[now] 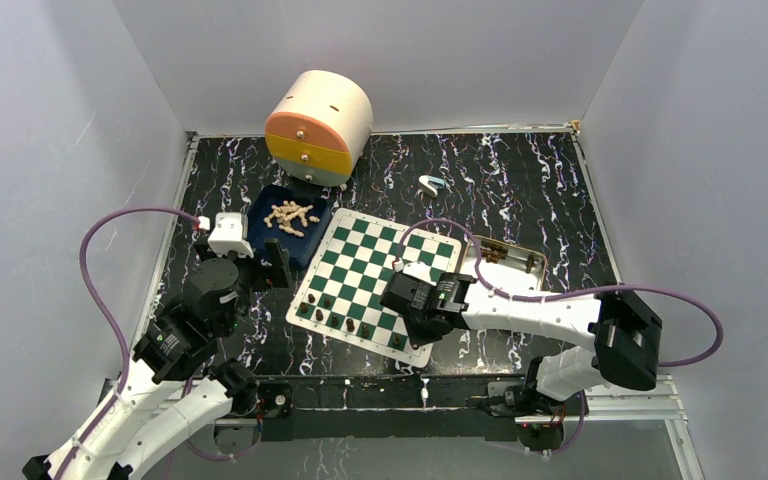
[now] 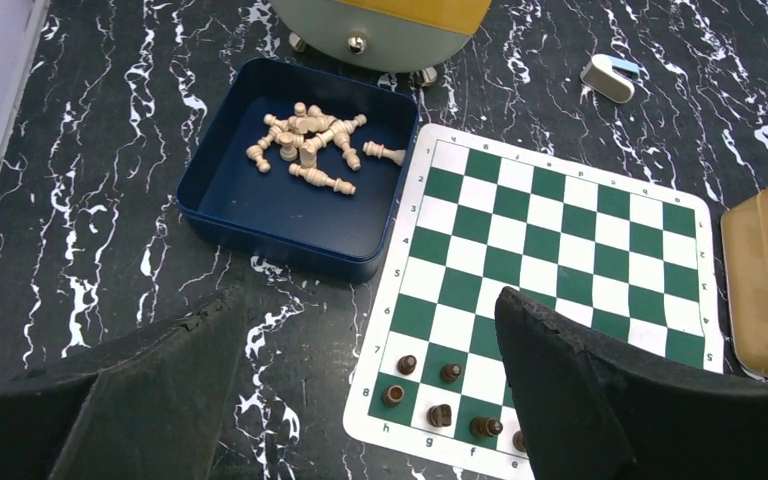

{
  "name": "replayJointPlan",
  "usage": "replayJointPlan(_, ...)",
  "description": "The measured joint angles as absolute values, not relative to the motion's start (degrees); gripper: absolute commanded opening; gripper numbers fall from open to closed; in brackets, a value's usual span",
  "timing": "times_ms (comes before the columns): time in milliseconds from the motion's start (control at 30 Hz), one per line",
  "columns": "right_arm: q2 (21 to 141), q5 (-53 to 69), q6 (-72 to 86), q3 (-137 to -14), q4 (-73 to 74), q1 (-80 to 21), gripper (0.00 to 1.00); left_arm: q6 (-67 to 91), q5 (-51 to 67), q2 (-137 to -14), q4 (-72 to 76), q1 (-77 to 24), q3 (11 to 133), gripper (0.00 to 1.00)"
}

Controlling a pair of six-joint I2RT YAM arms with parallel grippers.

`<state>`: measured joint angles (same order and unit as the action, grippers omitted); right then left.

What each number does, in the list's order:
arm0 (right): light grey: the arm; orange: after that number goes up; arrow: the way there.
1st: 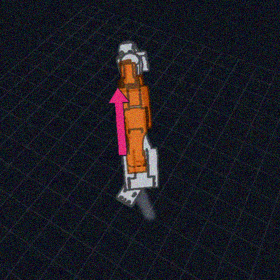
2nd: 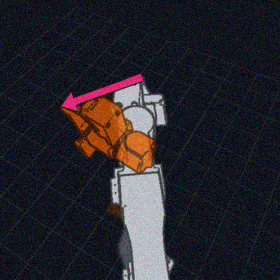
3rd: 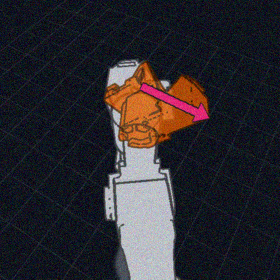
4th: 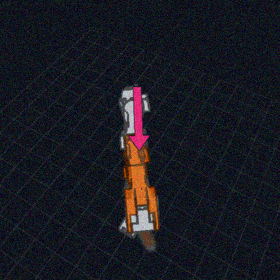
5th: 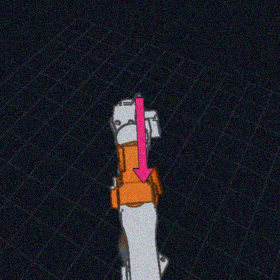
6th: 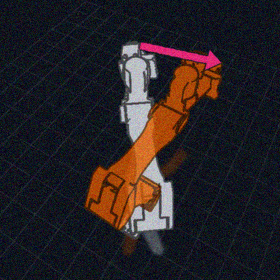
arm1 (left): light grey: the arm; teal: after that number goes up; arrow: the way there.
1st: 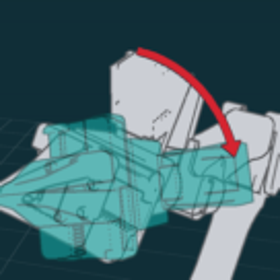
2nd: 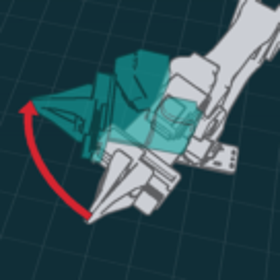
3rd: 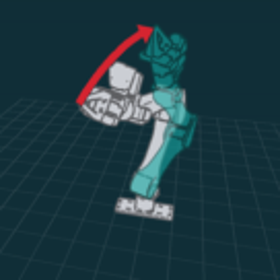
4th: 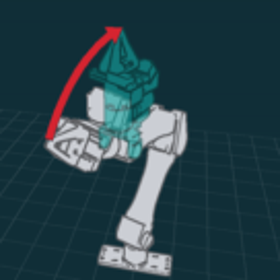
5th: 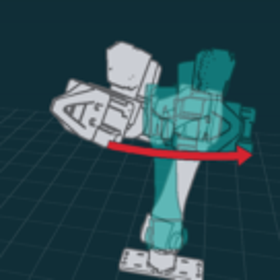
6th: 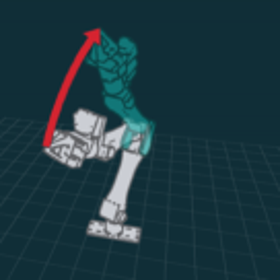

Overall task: Set up the chess pieces on the board
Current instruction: Place the chess piece on the chessboard.

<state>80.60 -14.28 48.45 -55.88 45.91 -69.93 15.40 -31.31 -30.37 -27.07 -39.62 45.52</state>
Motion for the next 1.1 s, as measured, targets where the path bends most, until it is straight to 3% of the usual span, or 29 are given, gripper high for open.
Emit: replayJointPlan(1100, 88.0, -15.3, 49.7, -56.5, 43.2, -70.2, 0.08, 15.4, -33.4, -30.5, -27.1, -39.6, 45.3, 0.92)
